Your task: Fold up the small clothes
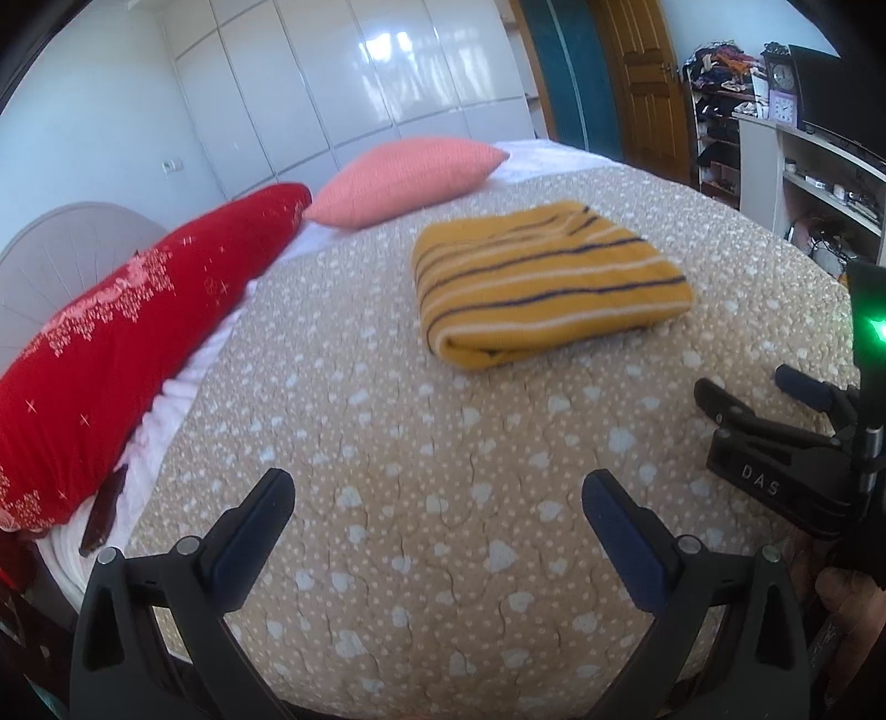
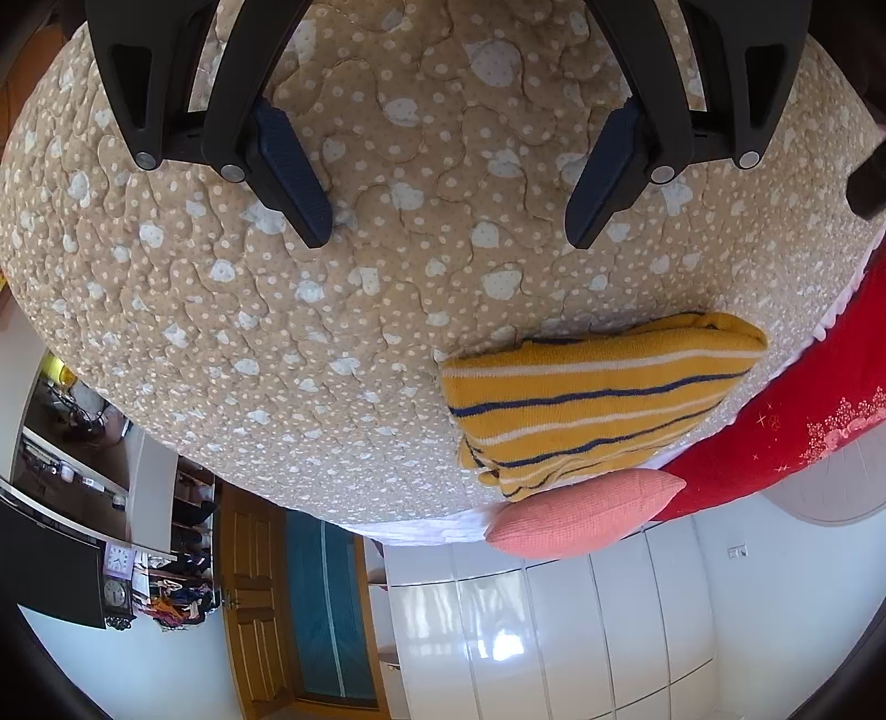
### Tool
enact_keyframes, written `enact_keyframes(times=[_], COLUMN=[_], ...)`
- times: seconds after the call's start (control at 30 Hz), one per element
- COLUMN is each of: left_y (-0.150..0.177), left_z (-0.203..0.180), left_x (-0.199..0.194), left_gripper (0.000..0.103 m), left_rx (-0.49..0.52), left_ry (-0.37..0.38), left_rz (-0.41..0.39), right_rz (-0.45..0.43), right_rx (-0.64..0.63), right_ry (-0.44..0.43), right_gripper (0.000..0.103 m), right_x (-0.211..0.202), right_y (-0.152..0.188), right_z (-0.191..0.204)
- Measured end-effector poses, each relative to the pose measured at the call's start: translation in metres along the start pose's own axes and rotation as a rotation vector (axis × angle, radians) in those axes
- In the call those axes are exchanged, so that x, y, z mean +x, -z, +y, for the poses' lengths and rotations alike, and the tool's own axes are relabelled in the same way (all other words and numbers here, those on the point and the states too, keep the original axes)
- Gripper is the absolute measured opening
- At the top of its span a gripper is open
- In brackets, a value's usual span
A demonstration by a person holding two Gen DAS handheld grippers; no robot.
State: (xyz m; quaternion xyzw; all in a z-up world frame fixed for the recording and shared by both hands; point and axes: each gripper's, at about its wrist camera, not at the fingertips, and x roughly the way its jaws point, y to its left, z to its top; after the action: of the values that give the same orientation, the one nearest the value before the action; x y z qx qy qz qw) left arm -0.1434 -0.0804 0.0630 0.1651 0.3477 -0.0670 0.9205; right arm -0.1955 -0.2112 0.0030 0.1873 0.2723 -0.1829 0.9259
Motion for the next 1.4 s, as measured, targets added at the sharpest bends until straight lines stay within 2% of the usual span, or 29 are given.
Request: enact_keyframes(times=[1.4], left_y=[0.011], left_z=[-0.001], left_x=[0.021], left_gripper=[0.103], left_rx=[-0.018], left_ry=[0.038], left_rz=[0.116], right_rz=[-0.002], right_rx=[-0.035], right_ry=[0.03], right_gripper=[0.093], right_x=[0.004], right_y=[0.006], right_z=[0.006])
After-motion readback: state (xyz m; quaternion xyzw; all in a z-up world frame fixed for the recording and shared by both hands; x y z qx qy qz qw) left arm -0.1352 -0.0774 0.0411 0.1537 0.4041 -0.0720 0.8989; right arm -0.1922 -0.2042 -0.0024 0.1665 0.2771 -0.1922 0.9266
